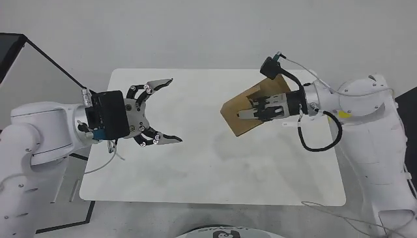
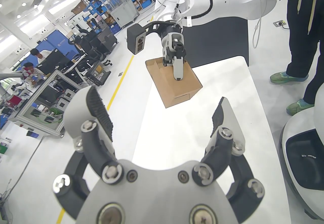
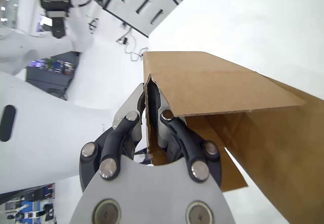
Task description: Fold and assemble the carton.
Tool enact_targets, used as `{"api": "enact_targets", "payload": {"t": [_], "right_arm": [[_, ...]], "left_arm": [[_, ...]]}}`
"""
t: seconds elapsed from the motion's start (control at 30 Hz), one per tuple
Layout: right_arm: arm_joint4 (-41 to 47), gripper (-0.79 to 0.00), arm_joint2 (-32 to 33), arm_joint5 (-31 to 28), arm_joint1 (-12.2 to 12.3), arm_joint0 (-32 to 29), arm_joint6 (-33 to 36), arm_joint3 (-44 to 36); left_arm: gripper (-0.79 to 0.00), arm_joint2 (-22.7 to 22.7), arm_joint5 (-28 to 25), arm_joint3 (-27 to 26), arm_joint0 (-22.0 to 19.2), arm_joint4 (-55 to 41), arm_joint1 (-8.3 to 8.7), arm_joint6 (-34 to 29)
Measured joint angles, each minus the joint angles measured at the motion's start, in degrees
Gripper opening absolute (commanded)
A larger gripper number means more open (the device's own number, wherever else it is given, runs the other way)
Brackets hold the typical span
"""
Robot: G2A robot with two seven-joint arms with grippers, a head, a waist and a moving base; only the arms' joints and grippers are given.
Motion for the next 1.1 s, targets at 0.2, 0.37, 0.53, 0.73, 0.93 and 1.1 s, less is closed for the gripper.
{"api": "enact_targets", "payload": {"t": [0.2,0.37,0.53,0.73,0.93,1.1], "right_arm": [[2.5,-0.785,0.1,0.0,0.0,-0.1,0.0,0.1],[2.2,-0.785,-0.4,-2.9,0.3,1.9,-1.3,-4.0],[-16.9,-0.785,-3.3,-6.5,1.1,7.7,3.6,-9.4],[-32.4,-0.785,-14.5,-7.3,2.8,14.5,2.5,-11.4],[-37.4,-0.785,-28.0,-10.2,4.6,20.9,-0.5,-8.8],[-37.9,-0.785,-35.9,-12.1,5.4,23.8,-2.4,-7.1]], "left_arm": [[0.0,0.0,0.0,0.0,0.0,0.0,0.0,0.0],[0.0,0.0,0.0,0.0,0.0,0.0,0.0,0.0],[0.0,0.0,0.0,0.0,0.0,0.0,0.0,0.0],[0.0,0.0,0.0,0.0,0.0,0.0,0.0,0.0],[0.0,0.0,0.0,0.0,0.0,0.0,0.0,0.0],[0.0,0.0,0.0,0.0,0.0,0.0,0.0,0.0]]}}
